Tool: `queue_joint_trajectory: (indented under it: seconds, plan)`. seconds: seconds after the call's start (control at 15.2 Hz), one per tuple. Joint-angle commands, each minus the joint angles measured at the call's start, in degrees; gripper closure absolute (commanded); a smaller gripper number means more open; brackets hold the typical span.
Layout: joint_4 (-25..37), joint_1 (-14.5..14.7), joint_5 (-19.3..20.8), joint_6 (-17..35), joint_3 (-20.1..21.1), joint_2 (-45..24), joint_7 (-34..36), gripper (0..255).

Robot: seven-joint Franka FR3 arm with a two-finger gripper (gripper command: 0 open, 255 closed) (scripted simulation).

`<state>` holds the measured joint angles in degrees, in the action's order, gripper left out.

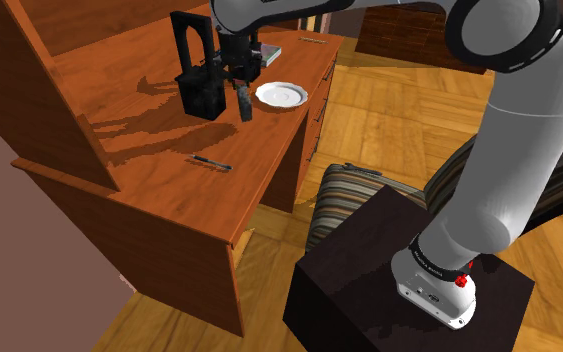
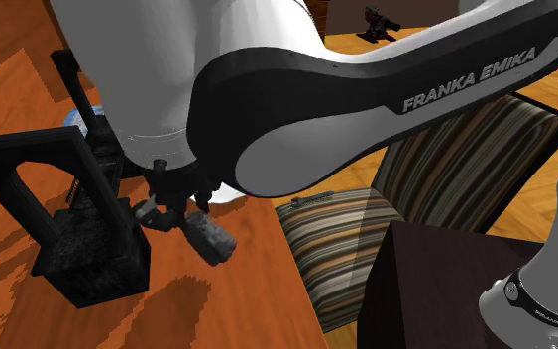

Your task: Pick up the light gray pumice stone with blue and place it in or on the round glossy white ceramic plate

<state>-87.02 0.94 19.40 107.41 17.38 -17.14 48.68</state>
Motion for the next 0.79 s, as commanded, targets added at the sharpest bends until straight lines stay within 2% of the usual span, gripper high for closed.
queue_joint_trajectory:
  seconds: [0.0,0.4,0.73]
  plan:
    - [0.99,-1.39,-0.25,0.13,-0.71,-0.51,-2.31,255]
    - [3.47,-6.16,-1.30,0.90,-2.92,-1.94,-9.66,255]
    - [7.93,-9.82,-2.07,0.60,-4.64,-4.75,-15.70,255]
